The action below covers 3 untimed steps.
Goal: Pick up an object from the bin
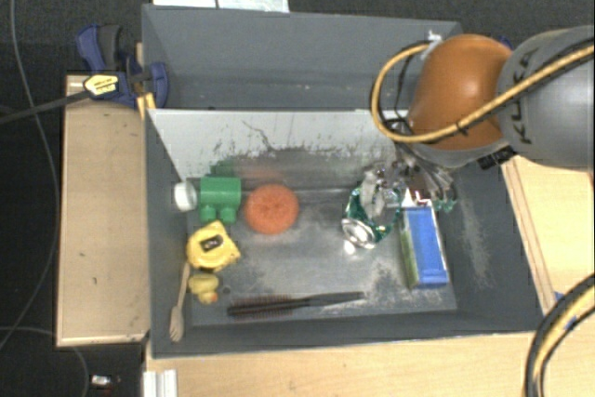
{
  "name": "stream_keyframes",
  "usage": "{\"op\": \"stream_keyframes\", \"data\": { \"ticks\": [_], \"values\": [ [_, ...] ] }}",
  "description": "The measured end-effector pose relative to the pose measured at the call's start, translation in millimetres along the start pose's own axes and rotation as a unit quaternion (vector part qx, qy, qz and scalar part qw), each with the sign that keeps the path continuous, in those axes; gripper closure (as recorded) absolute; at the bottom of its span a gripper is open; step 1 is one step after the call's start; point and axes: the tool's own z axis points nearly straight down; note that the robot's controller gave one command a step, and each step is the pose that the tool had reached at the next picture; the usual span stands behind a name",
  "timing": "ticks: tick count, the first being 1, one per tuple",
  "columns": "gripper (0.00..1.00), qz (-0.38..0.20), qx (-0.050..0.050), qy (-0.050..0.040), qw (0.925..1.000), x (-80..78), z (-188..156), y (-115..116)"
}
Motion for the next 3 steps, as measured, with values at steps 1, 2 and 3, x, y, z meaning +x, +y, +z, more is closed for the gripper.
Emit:
{"op": "stream_keyframes", "data": {
  "ticks": [1,2,3],
  "values": [
    [0.0,0.021,-0.001,-0.0023,0.9998,11.5,-5.9,-3.6],
    [0.0,0.021,-0.001,-0.0023,0.9998,11.5,-5.9,-3.7],
    [0.0,0.004,-0.001,-0.0018,1.0,13.4,2.1,-10.1]
  ]
}}
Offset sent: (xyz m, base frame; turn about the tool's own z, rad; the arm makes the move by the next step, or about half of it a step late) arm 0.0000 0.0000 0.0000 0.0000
